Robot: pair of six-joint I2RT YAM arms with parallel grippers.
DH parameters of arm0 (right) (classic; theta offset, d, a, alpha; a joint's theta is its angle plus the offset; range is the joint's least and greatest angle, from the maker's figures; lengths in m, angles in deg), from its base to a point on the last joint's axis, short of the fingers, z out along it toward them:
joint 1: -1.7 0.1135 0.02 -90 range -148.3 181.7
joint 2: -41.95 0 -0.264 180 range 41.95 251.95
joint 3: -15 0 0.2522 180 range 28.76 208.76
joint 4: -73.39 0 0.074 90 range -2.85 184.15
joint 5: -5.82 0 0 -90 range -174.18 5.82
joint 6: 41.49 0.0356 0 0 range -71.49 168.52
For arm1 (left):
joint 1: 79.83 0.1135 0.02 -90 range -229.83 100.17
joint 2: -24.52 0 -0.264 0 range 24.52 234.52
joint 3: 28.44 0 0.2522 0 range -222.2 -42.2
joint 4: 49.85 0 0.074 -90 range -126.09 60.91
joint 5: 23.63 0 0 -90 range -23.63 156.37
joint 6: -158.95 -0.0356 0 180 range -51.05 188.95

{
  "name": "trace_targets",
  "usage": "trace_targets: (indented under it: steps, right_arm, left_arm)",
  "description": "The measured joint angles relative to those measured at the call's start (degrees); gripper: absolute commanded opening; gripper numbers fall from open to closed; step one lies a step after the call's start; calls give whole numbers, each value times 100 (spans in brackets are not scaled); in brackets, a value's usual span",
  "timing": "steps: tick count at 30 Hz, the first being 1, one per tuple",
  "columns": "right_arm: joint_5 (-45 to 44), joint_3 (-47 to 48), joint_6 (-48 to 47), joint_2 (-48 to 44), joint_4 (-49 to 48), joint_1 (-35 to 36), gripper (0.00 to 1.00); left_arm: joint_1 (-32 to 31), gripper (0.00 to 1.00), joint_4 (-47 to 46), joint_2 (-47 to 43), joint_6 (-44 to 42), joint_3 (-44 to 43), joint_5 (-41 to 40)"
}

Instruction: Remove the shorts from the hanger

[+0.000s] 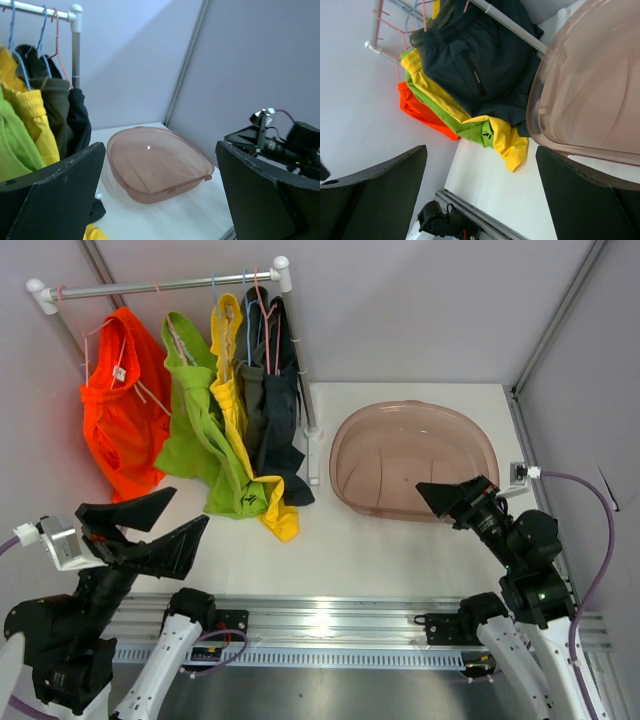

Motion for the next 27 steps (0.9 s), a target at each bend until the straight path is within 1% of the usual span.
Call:
trace_targets:
  steps: [4, 7, 9, 10, 12, 13, 14, 16, 18, 22, 24, 25, 26, 27]
  right_arm:
    - [-101, -15, -92, 627, -525, 0, 100]
    - [-125, 175, -315, 1327, -629, 0, 99]
    - [-120, 291, -463, 1727, -748, 0, 99]
    - [-122, 295, -514, 1878, -817, 0, 99]
    - [-131, 221, -564, 2006, -933, 0, 99]
    - [-151, 138, -575, 1998, -1045, 0, 99]
    - [-164, 28, -575, 1965, -1187, 2, 99]
    - [-170, -197, -575, 1908, -1390, 9, 99]
    - [-162, -326, -619, 1921, -1475, 13, 99]
    - [-52, -343, -763, 2046, -1386, 28, 99]
    - [22, -343, -822, 1923, -1209, 50, 99]
    - [57, -345, -866, 1775, -1064, 59, 99]
    - [79, -345, -896, 1633, -942, 66, 99]
    - [98, -345, -938, 1434, -804, 68, 99]
  left_arm:
    - [-7, 99, -365, 0, -4, -26, 295]
    - [-138, 99, -896, 2, -50, 109, 509]
    - [-254, 99, -1325, 0, -101, 393, 503]
    - [-313, 99, -1580, 24, -160, 682, 468]
    - [-411, 99, -1683, 131, -229, 942, 387]
    - [-444, 97, -1679, 278, -278, 1001, 319]
    - [-463, 89, -1652, 503, -334, 988, 247]
    - [-476, 82, -1469, 1040, -457, 723, 144]
    - [-485, 75, -1237, 1926, -597, 55, 57]
    - [-492, 73, -1165, 3359, -717, -1158, -323]
    - [-498, 68, -1169, 3886, -776, -1569, -595]
    - [-498, 62, -1110, 4203, -800, -1792, -719]
    - [-498, 50, -1093, 4459, -813, -2050, -835]
    - [-498, 44, -1064, 4826, -841, -2341, -914]
